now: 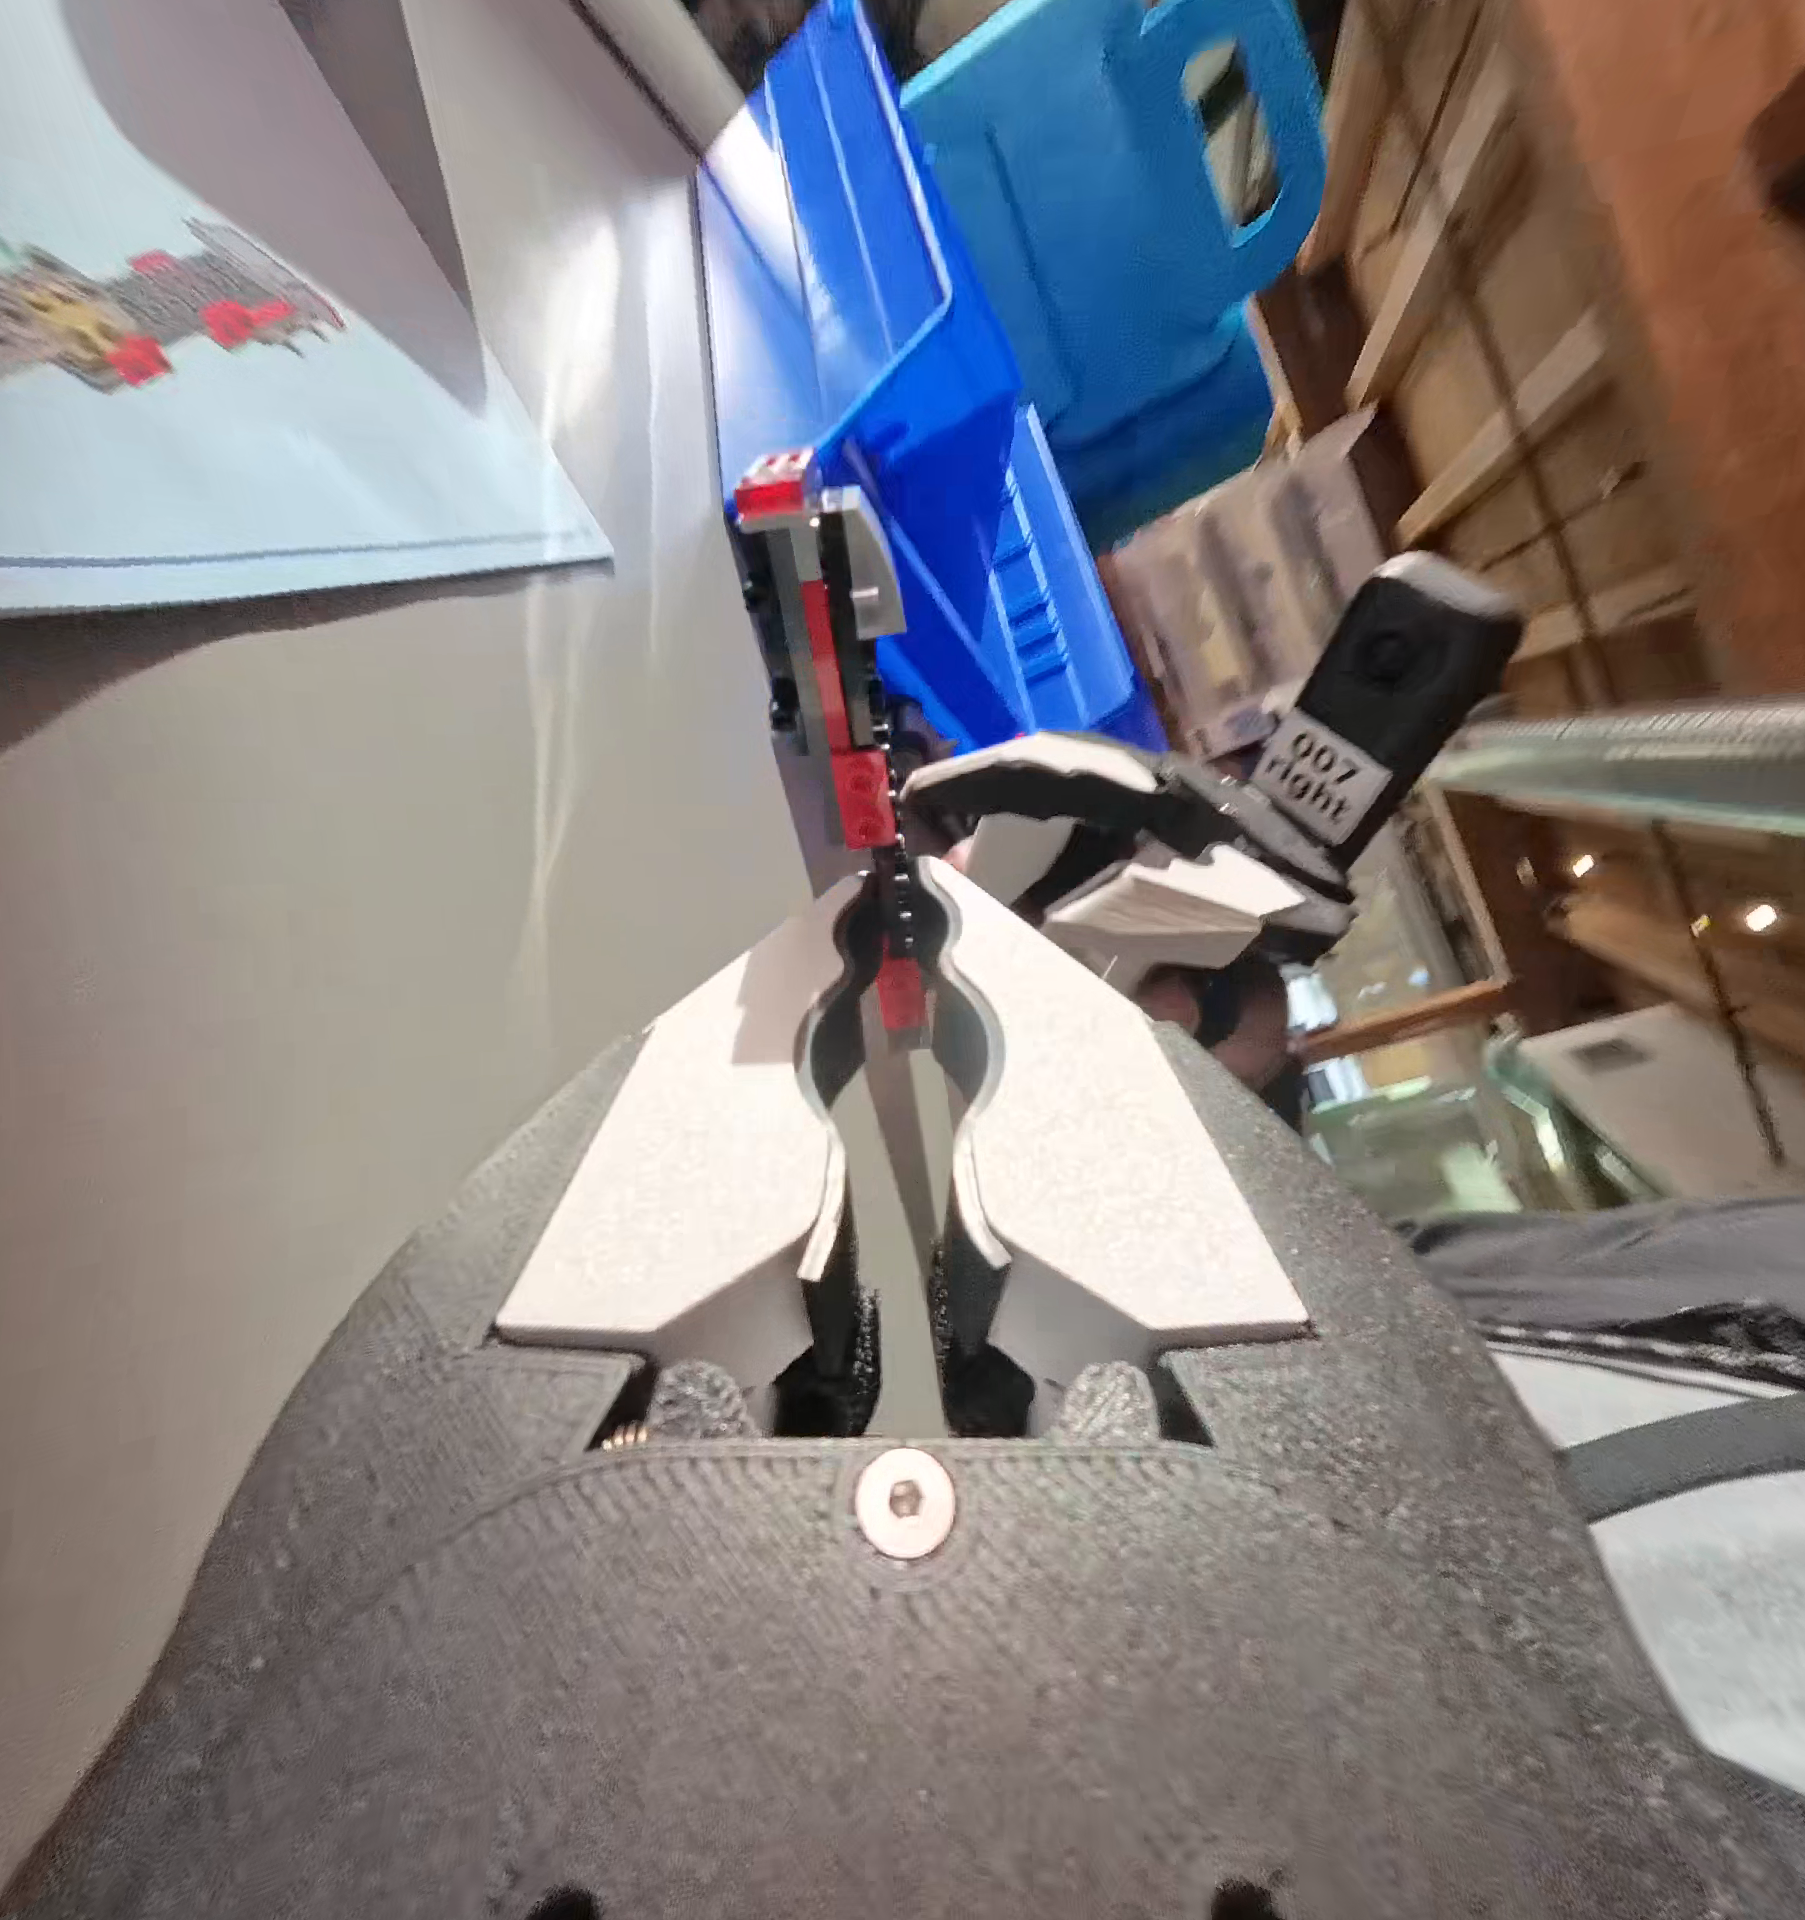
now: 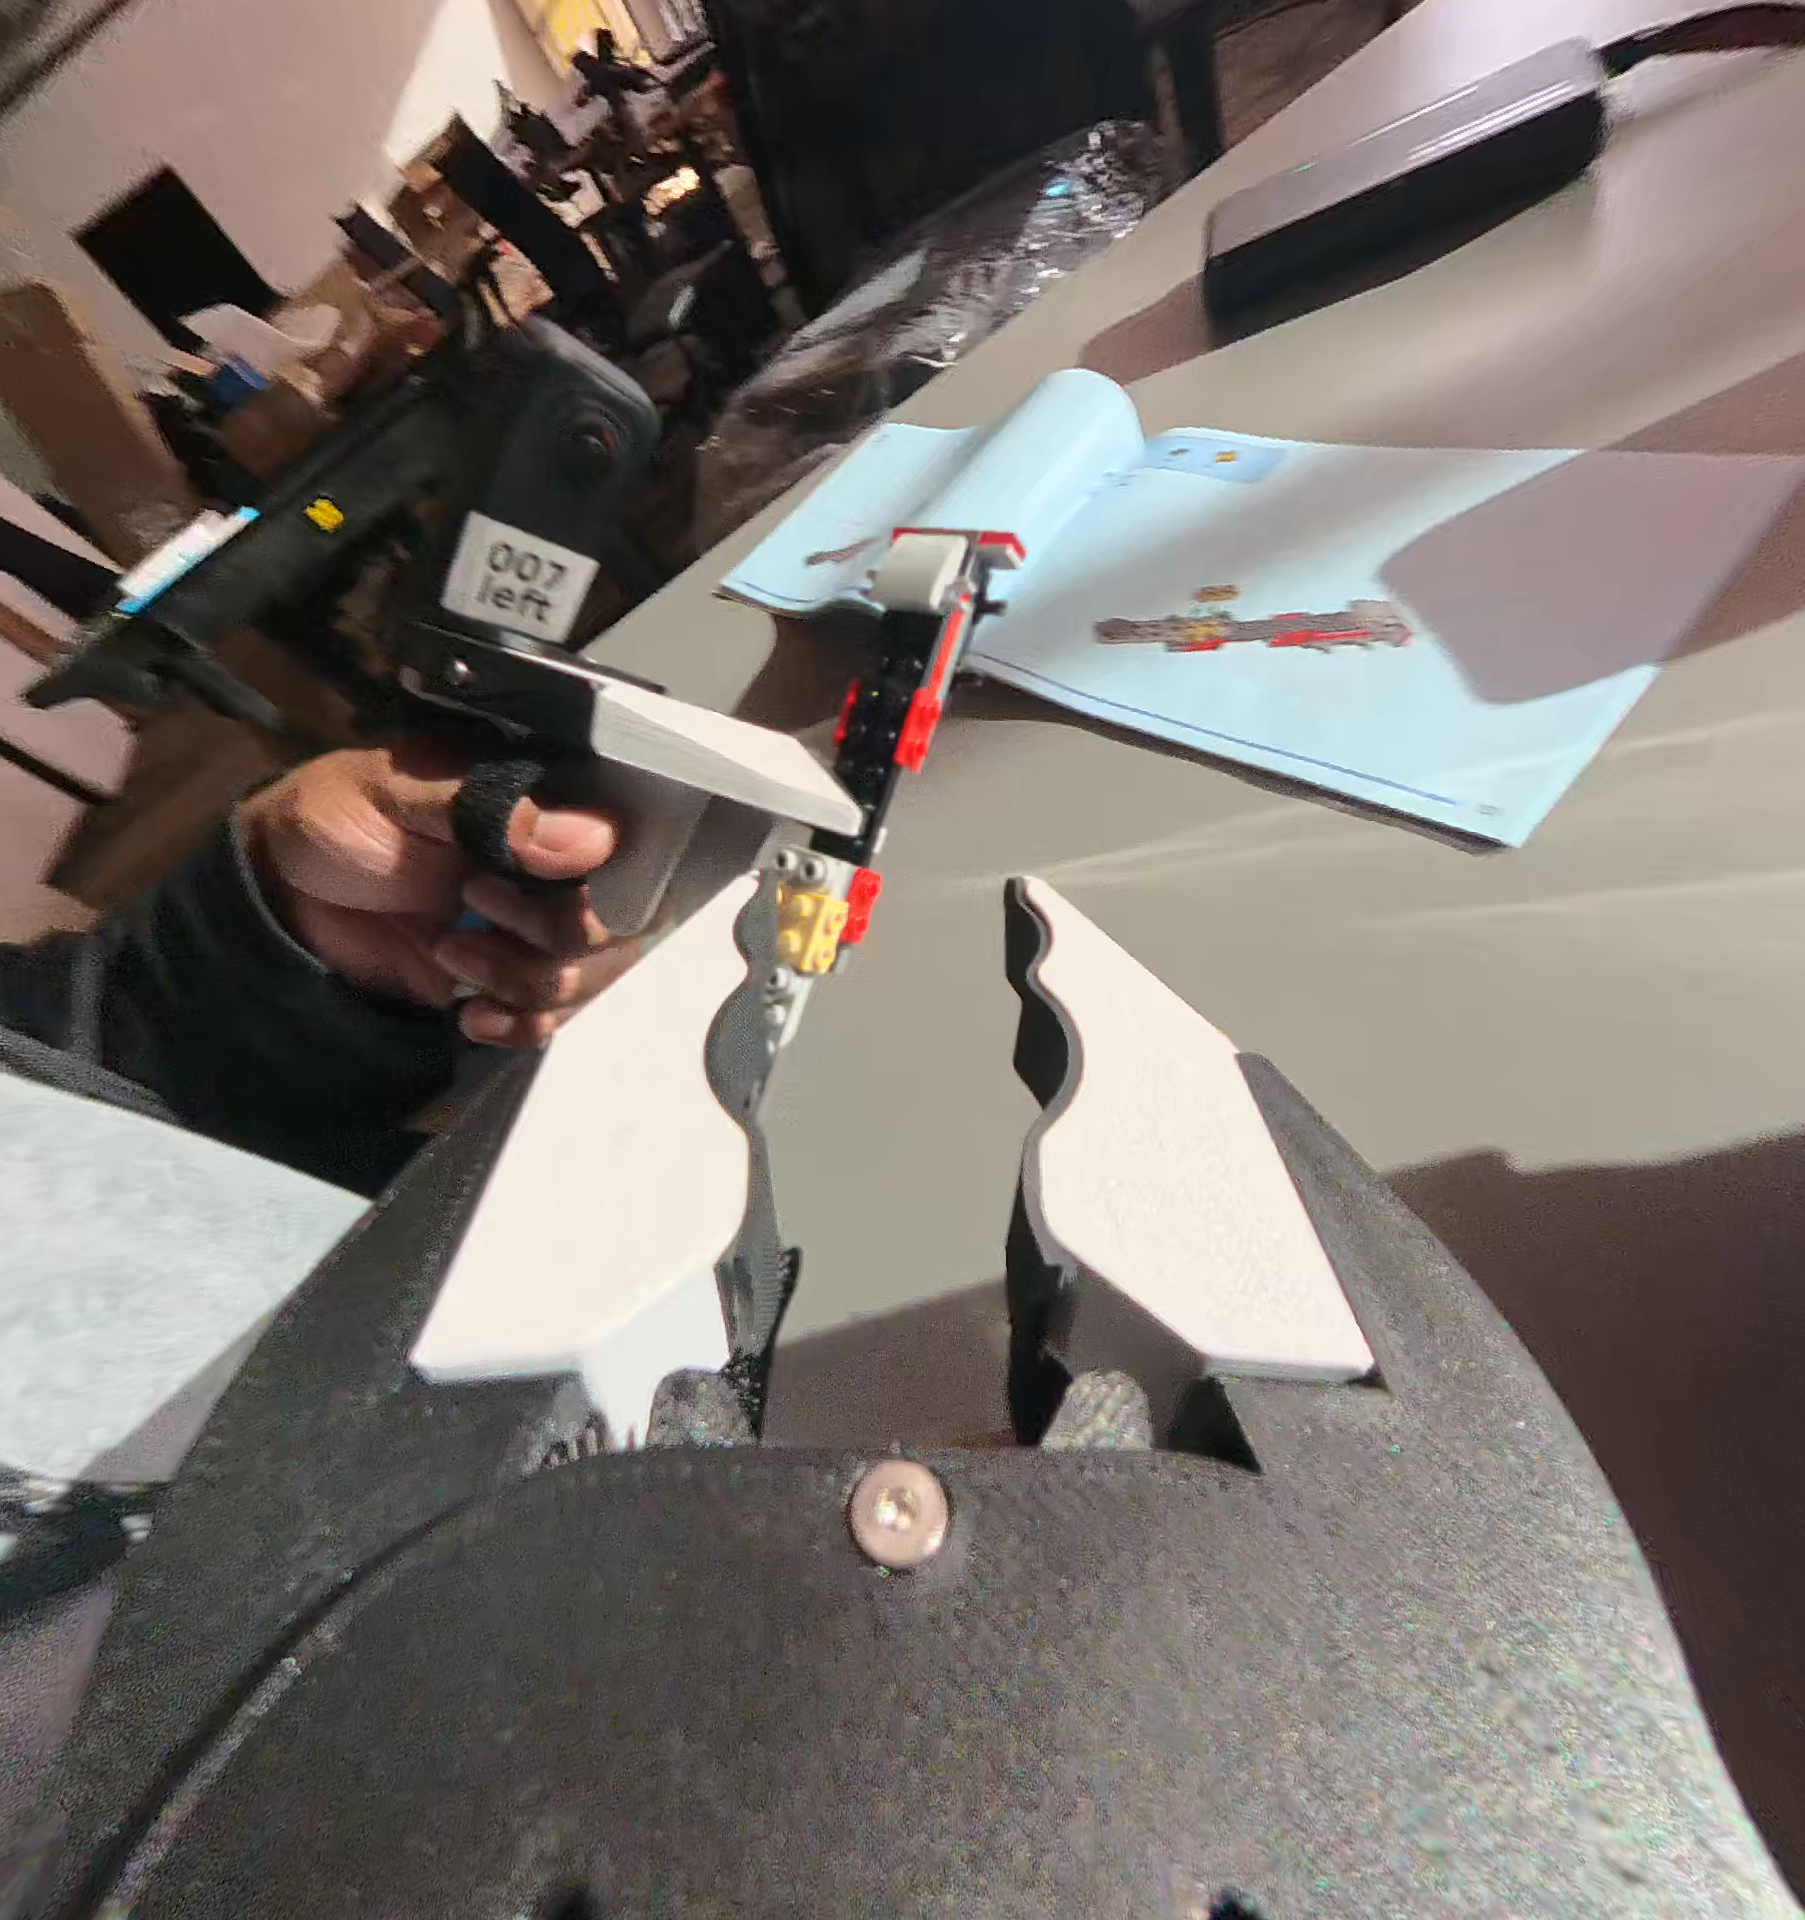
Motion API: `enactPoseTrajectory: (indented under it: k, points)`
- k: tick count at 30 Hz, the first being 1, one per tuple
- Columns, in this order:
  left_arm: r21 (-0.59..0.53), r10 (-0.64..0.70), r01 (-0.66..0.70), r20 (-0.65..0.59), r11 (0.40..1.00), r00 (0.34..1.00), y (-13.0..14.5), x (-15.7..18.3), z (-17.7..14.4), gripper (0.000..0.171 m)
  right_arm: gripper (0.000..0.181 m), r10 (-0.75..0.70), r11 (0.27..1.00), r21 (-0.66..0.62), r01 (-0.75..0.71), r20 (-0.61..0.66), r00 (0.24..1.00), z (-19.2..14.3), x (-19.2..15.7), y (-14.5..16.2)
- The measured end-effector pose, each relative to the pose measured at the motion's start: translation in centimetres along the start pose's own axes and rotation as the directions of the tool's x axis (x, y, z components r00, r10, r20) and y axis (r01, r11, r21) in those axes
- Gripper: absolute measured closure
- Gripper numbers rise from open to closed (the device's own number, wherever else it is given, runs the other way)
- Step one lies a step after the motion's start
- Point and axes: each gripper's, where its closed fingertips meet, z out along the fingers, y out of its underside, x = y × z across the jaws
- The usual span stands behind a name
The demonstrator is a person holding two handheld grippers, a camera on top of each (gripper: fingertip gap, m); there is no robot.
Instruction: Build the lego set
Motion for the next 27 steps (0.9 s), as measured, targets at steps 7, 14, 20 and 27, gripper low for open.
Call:
enactPoseTrajectory:
  k: [7,14,20,27]
  points:
    - [-0.251,0.150,-0.111,0.142,0.962,0.978,3.1,-1.3,2.6,0.166,0.142,0.049,0.992,0.116,-0.045,-0.038,0.998,-4.0,2.1,0.9]
    - [-0.411,0.231,-0.132,0.202,0.902,0.952,5.0,-2.6,4.2,0.164,0.146,0.098,0.980,0.175,-0.095,-0.012,0.995,-6.3,2.6,0.9]
    - [-0.478,0.372,-0.206,0.284,0.854,0.884,4.3,-3.7,3.5,0.158,0.146,0.092,0.978,0.190,-0.089,-0.007,0.996,-6.8,2.4,0.9]
    - [-0.509,0.473,-0.266,0.335,0.819,0.815,3.4,-4.1,1.4,0.143,0.146,0.095,0.979,0.181,-0.094,0.002,0.995,-6.7,2.3,1.0]
